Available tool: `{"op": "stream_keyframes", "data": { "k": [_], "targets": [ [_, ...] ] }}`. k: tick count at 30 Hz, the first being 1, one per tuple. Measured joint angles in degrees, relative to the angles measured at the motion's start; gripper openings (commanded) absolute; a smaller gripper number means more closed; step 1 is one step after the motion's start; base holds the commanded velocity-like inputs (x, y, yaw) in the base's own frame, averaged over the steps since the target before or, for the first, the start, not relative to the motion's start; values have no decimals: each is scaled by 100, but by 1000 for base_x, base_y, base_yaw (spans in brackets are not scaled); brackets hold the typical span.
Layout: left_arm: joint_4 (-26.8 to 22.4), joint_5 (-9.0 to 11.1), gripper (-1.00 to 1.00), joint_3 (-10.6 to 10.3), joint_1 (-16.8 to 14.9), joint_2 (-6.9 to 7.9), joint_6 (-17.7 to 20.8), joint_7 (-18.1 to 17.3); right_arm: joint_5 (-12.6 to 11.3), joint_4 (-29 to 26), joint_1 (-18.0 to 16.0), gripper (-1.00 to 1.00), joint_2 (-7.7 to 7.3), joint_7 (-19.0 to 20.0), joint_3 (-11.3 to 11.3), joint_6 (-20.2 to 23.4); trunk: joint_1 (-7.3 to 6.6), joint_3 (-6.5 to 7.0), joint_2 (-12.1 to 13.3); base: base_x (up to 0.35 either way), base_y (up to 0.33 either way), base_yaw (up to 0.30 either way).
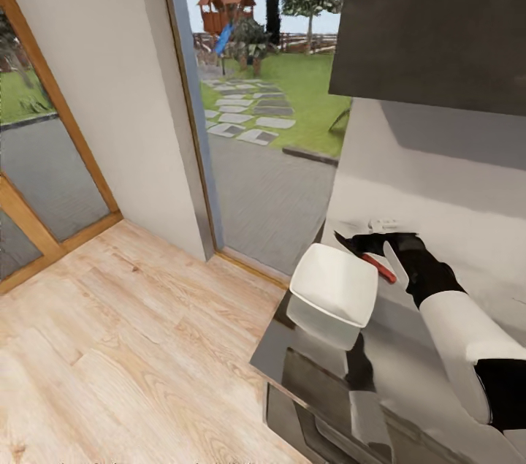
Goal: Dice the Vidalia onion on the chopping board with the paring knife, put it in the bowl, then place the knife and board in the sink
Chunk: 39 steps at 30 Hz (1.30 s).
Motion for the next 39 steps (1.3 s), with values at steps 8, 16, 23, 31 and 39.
{"op": "stream_keyframes", "data": {
  "k": [8, 16, 23, 31, 39],
  "targets": [
    [23, -103, 100, -3, -1, -20, -1, 1, -1, -8, 2, 100, 0, 0, -1, -3, 0, -8, 0, -1, -100, 17],
    [33, -231, 100, -2, -1, -29, -1, 1, 5, -9, 4, 100, -8, 0, -3, -5, 0, -8, 0, 0, -125, 0],
    [49, -241, 100, -1, 0, -28, -1, 1, 2, -9, 5, 100, -9, 0, -1, -5, 0, -8, 0, 0, -7, 0],
    [64, -247, 100, -4, -2, -29, -2, 1, -1, -16, 4, 100, -8, -8, -2, 9, 0, -8, 0, 0, -214, 0],
    [72, -243, 100, -1, -1, -29, -1, 1, -2, -18, 6, 100, -25, -17, -1, 24, -1, -8, -1, 0, -231, 0]
  ]
}}
